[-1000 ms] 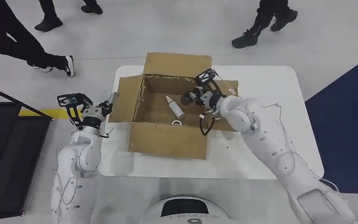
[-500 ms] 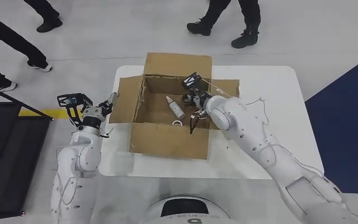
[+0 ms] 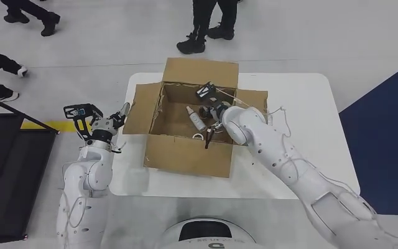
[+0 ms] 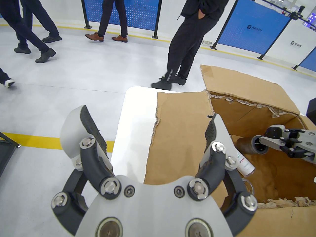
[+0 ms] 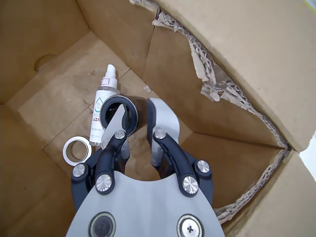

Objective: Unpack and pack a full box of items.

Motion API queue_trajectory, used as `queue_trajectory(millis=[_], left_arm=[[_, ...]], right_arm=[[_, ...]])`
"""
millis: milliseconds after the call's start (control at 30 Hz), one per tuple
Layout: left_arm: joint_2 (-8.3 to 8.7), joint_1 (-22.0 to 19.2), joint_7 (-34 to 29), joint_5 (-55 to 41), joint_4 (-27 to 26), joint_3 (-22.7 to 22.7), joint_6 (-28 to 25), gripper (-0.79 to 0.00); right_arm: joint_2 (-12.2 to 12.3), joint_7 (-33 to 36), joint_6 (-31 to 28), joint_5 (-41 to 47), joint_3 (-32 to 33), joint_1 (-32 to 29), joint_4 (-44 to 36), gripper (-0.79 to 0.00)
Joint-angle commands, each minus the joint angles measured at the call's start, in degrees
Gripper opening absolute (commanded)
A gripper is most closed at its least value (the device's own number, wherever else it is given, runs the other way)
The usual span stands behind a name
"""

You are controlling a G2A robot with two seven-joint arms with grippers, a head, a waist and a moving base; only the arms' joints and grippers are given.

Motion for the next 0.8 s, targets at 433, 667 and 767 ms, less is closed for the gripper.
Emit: queue_trajectory(millis=[433,667,767], left_arm=[[0.0,0.0,0.0,0.0,0.0,0.0,0.0,0.0],[0.0,0.0,0.0,0.0,0.0,0.0,0.0,0.0],[0.0,0.0,0.0,0.0,0.0,0.0,0.0,0.0]], right_arm=[[6.88,-9.84,-10.95,13.2,36.64,-24.56,-29.74,-0.182],[8.42,-9.6,-10.67,20.91,55.41,-37.07,-26.59,0.0],[8.74,-4.94,-9.33,20.61,56.97,-37.8,-23.48,0.0]])
